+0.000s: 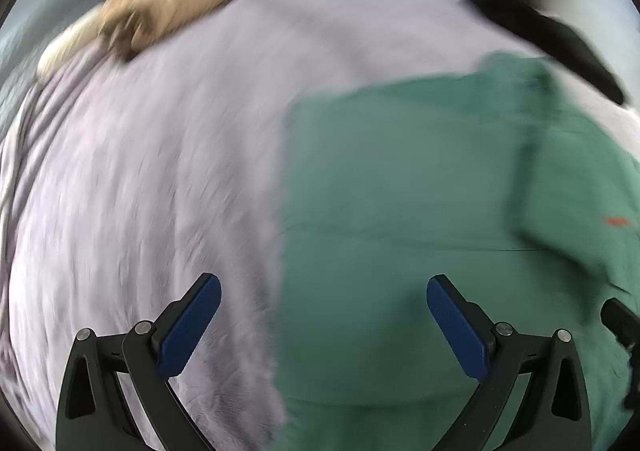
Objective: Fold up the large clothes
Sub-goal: 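Fold the held sleeve across the jacket body with the left tool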
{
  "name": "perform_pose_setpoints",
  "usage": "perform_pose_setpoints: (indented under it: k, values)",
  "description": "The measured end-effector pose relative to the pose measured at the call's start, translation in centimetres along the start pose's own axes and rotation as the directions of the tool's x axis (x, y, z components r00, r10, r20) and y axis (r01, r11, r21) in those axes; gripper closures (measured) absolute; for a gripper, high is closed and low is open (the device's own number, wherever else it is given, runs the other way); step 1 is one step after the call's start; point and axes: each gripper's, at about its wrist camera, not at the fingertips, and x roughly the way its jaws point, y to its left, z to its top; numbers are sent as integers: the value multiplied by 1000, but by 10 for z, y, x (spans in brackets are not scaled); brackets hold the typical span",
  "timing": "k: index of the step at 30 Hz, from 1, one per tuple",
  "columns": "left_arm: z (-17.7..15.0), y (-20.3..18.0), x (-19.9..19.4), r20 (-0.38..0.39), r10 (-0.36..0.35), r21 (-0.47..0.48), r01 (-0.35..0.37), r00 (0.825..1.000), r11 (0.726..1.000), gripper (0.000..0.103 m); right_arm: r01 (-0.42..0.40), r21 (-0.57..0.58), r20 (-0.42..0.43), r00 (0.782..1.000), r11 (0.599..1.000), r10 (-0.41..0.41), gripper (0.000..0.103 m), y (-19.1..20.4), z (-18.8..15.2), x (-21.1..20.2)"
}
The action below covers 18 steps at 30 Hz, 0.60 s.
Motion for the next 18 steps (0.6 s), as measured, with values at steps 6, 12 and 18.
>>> perform_pose_setpoints:
  k: [6,12,18]
  values:
    - [-24,5,23,3,-19,-55,19,1000,998,0,82,33,67,994,996,-84,89,-14,25,29]
    - [-11,9,13,10,-67,-11,67,998,998,0,-328,713,178,940,620,292,21,-156,-45,35]
    - [60,17,38,-27,-163,-34,162,986,986,0,-442,763,270,881,471,389,21,-184,-56,44]
